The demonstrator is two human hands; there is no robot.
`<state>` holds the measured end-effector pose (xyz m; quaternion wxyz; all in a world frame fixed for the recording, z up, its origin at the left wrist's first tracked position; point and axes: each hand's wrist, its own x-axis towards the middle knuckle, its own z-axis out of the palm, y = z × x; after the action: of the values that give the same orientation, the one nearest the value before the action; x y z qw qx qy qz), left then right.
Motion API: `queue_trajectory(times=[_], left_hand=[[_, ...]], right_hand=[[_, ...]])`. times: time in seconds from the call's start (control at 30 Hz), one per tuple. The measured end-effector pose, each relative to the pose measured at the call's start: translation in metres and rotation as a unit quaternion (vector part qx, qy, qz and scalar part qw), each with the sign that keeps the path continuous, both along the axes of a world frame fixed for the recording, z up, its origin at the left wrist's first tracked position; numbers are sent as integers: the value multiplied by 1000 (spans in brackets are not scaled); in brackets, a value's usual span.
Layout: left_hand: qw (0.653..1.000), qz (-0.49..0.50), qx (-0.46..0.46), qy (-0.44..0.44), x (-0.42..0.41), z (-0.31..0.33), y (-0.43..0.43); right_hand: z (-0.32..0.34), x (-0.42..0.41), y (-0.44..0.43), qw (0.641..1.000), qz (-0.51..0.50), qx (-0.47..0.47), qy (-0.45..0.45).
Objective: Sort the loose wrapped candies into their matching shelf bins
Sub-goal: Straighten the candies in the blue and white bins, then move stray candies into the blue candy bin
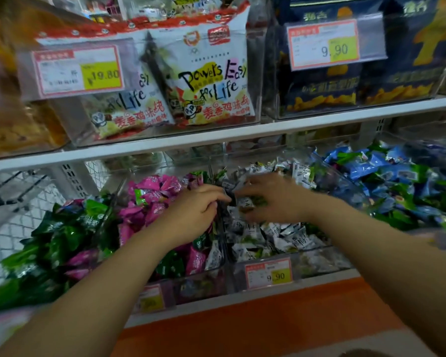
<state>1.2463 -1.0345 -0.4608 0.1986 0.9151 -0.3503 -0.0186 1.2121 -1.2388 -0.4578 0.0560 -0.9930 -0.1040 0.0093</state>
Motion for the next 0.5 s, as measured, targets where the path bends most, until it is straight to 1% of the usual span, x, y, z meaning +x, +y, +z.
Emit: queue_trajectory(times=[0.07,0.1,0.13,0.2,0.3,0.37,0.43,0.5], left_hand=[[1000,7,-11,8,-2,-1,0],[1000,8,-12,8,-2,-1,0],[1000,7,-10,6,-3,-1,1],[1000,3,1,2,-5,0,2],[1000,8,18,-16,-8,3,3],[999,13,1,-36,-11,5,-2],[998,8,-28,-48,-17,8,-15],[998,-11,-49,-48,-24,12,-37]], right_hand=[[-19,3,12,996,11,-68,65],[-25,6,11,994,3,-82,69],[-28,7,9,995,-5,-81,53],[-26,5,2,999,-14,-47,3],[-9,-15,-13,997,-12,44,-64],[4,-39,-27,990,-15,105,-90],[11,-62,-47,984,-45,136,-105],[11,-79,-71,974,-109,158,-119]])
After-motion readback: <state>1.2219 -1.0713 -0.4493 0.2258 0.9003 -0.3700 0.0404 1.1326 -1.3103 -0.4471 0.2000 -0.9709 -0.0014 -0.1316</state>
